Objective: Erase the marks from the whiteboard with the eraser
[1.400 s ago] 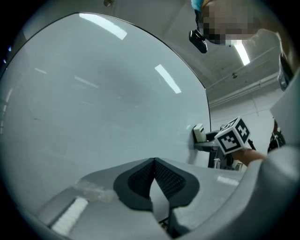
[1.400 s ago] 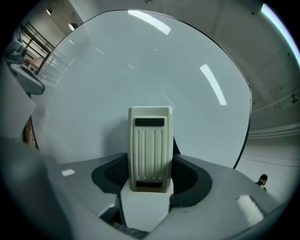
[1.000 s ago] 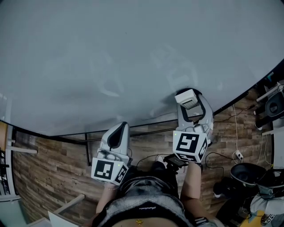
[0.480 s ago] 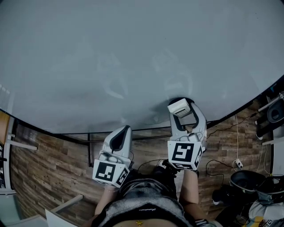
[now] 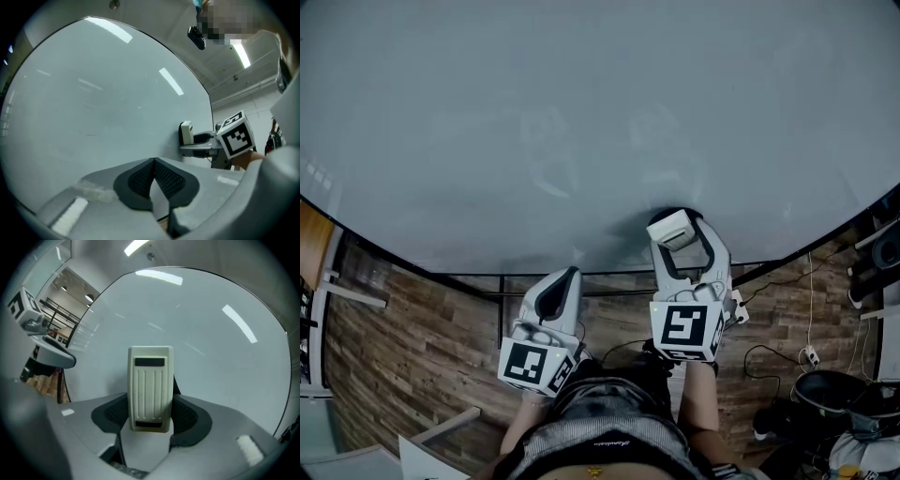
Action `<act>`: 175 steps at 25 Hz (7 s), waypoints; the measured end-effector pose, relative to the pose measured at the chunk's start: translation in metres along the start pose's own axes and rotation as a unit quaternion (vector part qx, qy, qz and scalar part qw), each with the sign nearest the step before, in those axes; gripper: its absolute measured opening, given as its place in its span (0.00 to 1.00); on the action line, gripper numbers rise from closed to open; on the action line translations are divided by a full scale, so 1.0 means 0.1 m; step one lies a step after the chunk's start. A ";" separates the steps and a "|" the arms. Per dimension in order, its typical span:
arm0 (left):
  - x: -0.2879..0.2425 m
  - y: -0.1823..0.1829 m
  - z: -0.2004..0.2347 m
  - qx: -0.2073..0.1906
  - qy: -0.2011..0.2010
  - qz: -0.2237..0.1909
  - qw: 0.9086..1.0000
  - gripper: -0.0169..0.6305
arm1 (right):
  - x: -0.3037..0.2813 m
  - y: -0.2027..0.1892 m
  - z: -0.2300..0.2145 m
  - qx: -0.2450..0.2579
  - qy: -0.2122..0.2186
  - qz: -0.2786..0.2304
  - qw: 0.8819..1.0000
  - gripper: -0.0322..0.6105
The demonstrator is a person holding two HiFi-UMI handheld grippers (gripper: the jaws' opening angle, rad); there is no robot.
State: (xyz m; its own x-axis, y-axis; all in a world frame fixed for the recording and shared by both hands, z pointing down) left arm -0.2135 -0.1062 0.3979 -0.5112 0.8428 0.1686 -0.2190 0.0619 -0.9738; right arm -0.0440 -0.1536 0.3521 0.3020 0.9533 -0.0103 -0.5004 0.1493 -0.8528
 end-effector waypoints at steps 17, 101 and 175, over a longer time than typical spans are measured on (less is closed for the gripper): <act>0.51 0.08 0.62 -0.001 0.045 0.001 0.999 0.03 | -0.39 0.48 0.83 0.024 0.049 -0.028 0.998 0.46; -0.87 -0.59 -1.77 -0.003 0.014 0.041 0.999 0.03 | 0.56 -0.71 -2.05 0.012 -0.035 -0.042 0.998 0.46; 0.83 0.22 1.30 -0.002 0.009 0.002 1.000 0.03 | -0.75 0.95 2.08 -0.063 0.068 -0.064 0.994 0.46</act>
State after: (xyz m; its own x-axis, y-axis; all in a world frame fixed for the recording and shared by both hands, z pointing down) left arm -0.3684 -0.1045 0.4102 -0.4963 0.8528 0.1627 -0.2146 0.0611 -0.9748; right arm -0.2828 -0.1560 0.3802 0.4671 0.8833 0.0387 -0.3481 0.2240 -0.9103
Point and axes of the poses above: the fingertips, and each gripper's own axes: x backward along the fingers, z to its left, y out of its top, the point moved 3 cm from there along x, backward along the fingers, and after that the axes turned 11 degrees about -z, right-handed, at the moved point
